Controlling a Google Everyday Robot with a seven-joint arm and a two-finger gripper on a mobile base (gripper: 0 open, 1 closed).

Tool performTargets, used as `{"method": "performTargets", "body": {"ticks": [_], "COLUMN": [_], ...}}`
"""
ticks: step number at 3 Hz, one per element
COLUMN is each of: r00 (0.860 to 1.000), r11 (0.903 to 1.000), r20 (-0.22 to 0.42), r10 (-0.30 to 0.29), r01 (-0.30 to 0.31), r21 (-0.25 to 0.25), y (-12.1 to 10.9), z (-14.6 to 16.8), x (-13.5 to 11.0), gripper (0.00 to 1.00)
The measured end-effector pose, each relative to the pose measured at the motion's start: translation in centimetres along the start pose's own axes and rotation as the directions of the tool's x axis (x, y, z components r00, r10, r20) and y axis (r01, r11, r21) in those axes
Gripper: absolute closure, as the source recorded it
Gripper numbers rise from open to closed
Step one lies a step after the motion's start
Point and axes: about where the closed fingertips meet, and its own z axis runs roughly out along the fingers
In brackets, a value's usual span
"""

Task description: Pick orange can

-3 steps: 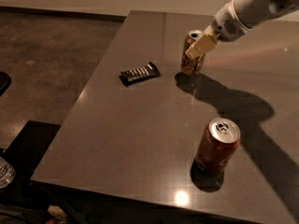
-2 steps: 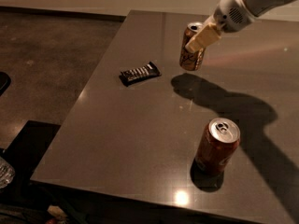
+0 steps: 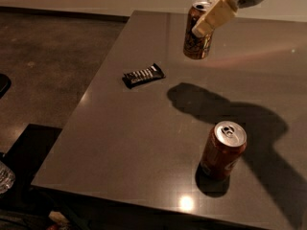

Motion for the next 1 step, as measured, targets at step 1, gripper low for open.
{"method": "performTargets", "body": {"ticks": [1], "r00": [1.000], "r11": [1.0000], "r20": [0.000], "r10": [-0.001], "r01": [0.001], "r21": [-0.001], "y": [0.02], "z": [-0.03], "x": [-0.03], "gripper": [1.00]}}
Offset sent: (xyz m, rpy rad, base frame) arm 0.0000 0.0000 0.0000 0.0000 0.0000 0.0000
